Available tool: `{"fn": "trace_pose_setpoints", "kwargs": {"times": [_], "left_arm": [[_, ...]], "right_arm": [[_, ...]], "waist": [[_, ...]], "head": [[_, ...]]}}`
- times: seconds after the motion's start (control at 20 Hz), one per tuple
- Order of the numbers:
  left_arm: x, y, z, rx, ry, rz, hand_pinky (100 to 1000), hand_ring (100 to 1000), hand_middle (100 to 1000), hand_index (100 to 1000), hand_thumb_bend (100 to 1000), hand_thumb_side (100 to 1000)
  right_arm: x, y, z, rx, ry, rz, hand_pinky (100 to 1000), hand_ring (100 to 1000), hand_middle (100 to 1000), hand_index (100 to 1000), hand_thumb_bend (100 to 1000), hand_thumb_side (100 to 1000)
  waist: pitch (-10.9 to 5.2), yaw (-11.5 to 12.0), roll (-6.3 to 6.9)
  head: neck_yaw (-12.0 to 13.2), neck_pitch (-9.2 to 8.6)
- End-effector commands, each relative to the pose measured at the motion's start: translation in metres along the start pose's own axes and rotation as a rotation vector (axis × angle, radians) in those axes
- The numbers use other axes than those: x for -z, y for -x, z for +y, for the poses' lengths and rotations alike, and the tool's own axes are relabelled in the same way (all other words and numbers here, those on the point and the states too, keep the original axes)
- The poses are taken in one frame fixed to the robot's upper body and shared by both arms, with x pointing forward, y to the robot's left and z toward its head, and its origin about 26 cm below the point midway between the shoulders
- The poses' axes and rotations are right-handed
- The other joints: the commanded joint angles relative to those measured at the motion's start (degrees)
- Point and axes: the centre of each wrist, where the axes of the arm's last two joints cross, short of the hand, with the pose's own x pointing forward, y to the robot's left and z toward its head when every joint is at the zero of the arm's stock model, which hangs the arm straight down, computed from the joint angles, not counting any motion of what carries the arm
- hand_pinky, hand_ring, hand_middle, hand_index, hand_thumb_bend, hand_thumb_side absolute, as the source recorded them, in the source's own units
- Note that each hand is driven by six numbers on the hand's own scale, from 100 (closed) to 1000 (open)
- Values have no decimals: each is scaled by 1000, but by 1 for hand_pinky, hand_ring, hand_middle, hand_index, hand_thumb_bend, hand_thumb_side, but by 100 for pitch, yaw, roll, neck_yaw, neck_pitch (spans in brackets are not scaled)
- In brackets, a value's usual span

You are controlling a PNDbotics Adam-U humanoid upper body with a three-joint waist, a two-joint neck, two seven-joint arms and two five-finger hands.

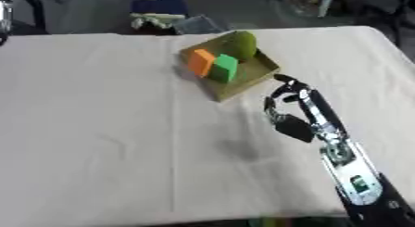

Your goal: Pick up objects on the table and place them in the box.

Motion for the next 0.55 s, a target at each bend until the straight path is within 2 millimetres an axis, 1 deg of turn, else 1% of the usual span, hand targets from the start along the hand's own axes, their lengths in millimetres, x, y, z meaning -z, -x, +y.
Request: {"fn": "trace_pose_setpoints", "kwargs": {"times": [0.05,0.3,0.55], "left_arm": [[-5,0,2,-29,-34,19,630,562,575,750,109,559],[-19,12,-3,-47,-38,92,633,563,577,755,131,610],[-25,19,-8,-53,-15,144,634,558,573,761,135,643]], "right_arm": [[2,-5,-13,-25,28,-25,751,825,623,932,100,452],[1,-5,-11,-24,27,-23,751,825,623,932,100,453],[2,-6,-11,-22,32,-25,751,825,622,932,100,455]], "waist": [[-101,17,-1],[-129,40,-15],[-125,47,-31]], "head": [[-13,30],[-14,30],[6,30]]}}
